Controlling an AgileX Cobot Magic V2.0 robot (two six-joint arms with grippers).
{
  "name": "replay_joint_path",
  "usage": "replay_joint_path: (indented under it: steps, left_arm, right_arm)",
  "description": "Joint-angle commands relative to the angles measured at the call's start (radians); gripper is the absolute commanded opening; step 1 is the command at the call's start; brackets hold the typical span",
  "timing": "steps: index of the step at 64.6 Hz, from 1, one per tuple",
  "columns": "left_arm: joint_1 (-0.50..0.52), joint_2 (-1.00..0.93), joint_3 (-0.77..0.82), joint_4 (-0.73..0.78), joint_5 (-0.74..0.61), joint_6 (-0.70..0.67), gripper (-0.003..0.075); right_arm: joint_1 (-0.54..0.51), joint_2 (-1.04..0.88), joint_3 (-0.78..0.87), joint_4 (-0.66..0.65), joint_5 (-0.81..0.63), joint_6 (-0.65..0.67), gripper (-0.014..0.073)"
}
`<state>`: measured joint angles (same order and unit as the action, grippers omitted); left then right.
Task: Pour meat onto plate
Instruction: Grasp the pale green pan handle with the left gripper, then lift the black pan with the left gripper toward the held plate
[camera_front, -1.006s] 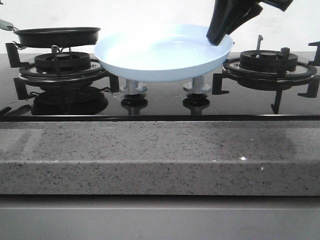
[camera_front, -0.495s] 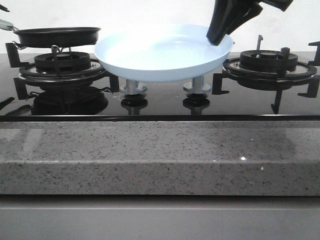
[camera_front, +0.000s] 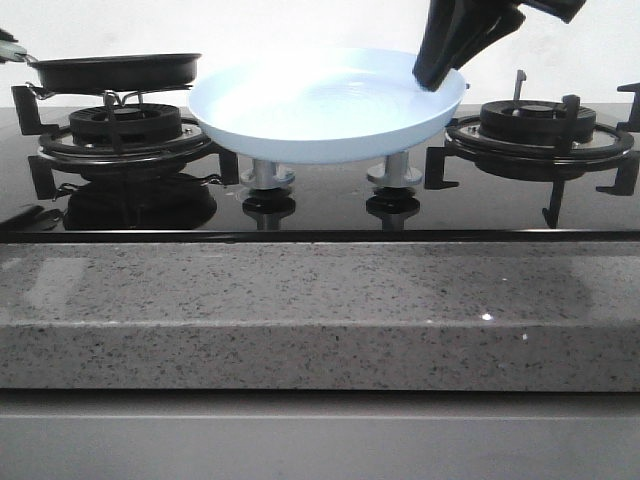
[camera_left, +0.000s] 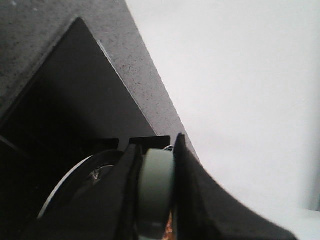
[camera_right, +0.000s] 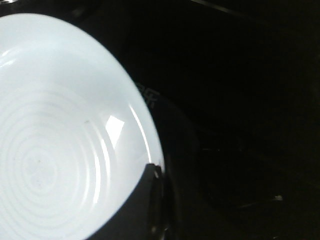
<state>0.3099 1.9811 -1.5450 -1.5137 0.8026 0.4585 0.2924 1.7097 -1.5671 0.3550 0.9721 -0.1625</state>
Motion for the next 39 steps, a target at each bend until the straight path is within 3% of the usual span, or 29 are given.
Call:
replay_joint_path:
  steps: [1, 26, 39]
  left_arm:
    - [0.001, -0.055, -0.03, -0.029, 0.03, 0.006, -0.002]
    - [0.046, -0.099, -0.03, -0.217, 0.16, 0.012, -0.002]
    - [0.039, -0.183, -0.03, -0.199, 0.182, 0.06, -0.002]
  right_arm:
    - [-0.004, -0.055, -0.023, 0.031, -0.036, -0.007, -0.0069]
    - [-0.004, -0.055, -0.023, 0.031, -0.036, -0.007, -0.0069]
    - [-0.004, -0.055, -0.023, 0.031, -0.037, -0.007, -0.0069]
